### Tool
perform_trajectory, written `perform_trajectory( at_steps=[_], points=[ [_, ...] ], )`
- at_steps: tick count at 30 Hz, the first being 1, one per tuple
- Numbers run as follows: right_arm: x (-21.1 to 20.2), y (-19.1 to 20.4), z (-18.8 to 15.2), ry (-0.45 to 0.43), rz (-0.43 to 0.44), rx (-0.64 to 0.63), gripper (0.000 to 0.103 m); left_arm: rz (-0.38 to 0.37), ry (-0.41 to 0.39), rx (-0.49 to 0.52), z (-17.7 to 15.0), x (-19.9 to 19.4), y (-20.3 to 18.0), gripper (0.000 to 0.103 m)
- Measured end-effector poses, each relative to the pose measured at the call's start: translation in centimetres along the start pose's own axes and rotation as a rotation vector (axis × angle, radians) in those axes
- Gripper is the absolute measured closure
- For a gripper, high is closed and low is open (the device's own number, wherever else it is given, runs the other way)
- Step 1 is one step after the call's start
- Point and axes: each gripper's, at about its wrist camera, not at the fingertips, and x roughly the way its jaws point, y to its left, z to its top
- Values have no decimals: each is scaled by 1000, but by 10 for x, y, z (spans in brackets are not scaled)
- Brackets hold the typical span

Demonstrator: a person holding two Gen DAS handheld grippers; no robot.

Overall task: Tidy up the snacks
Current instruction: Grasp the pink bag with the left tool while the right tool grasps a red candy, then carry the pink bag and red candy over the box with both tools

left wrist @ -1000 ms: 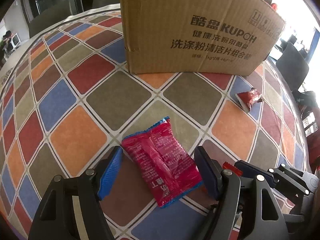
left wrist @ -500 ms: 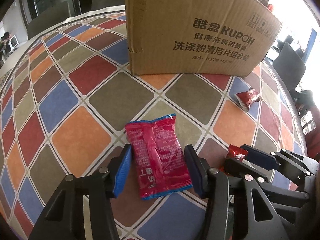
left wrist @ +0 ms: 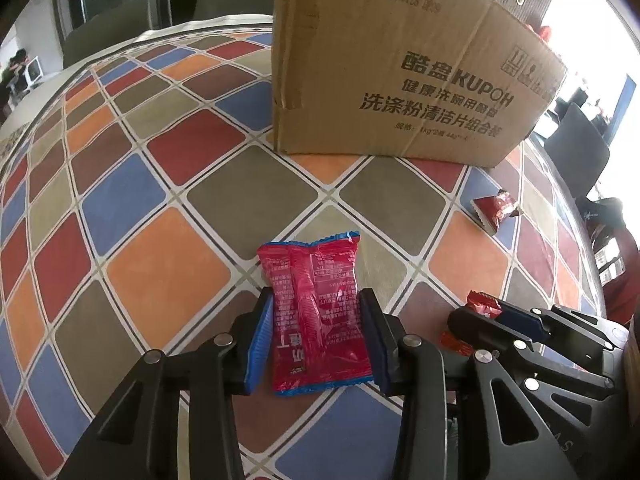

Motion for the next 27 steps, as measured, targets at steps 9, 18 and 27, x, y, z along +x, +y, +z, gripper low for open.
perform_trajectory(
  at_steps=[9,18,27],
  points=[
    [-21,0,1,-44,4,-7,83,0,-36,2,-10,-22,-6,62],
    [-54,6,6,-116,17,-25,83,-39,-112,1,-6,-61,-17,62],
    [-92,12,16,-212,25,-45,83,-43,-221,32,9,-104,-27,62]
  ],
)
